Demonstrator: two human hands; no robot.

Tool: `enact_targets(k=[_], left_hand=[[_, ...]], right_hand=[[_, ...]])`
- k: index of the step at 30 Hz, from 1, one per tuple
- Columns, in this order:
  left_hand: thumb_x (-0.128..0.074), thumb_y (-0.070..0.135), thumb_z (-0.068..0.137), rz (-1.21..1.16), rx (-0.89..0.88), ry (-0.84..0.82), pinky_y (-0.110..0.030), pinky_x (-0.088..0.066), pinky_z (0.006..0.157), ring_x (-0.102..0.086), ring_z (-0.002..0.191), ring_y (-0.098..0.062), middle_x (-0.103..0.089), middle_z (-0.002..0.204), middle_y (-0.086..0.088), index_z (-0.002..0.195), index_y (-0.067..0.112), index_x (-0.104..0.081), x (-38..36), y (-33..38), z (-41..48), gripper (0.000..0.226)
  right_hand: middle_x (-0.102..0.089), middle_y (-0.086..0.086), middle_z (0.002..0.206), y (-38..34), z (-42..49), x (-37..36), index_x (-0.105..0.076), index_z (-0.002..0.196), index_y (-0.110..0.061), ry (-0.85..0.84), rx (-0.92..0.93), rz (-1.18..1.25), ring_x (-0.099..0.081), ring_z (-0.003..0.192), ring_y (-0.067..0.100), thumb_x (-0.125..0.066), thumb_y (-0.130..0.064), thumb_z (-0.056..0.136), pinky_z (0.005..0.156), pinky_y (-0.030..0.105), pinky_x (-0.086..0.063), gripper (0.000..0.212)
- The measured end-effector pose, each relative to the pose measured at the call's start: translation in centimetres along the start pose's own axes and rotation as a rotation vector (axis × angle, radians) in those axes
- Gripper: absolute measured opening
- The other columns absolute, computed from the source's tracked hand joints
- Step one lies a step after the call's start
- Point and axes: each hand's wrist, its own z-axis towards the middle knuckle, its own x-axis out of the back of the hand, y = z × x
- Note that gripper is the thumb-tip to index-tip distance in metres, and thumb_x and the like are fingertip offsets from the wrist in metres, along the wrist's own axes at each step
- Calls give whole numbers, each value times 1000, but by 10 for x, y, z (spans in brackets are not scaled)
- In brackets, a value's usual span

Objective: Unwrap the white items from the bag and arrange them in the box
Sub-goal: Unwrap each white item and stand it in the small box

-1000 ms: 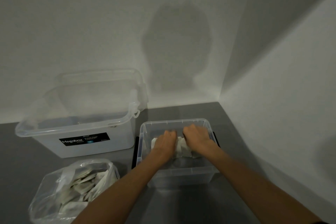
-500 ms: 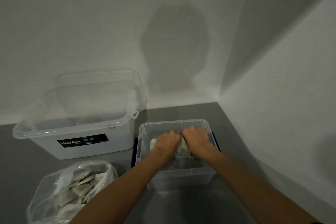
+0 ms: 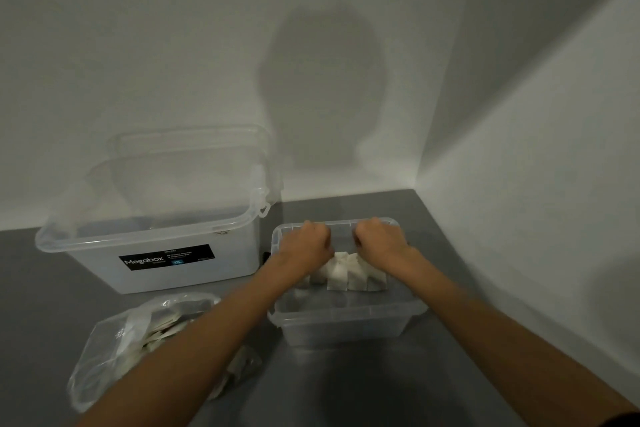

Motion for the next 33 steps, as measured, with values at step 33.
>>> enact_targets(k=[33], left_hand=[[-66,25,86,-346,-21,7,-35,-56,79,-62,72,-1,-65,74,14,89,20,-71,60,-235,-198,8]], right_hand=[[-66,11,100,-300,-51,-29,-66,98,-7,-214,289,110,-64,92,28,-56,-3,86,76,34,-49,16]])
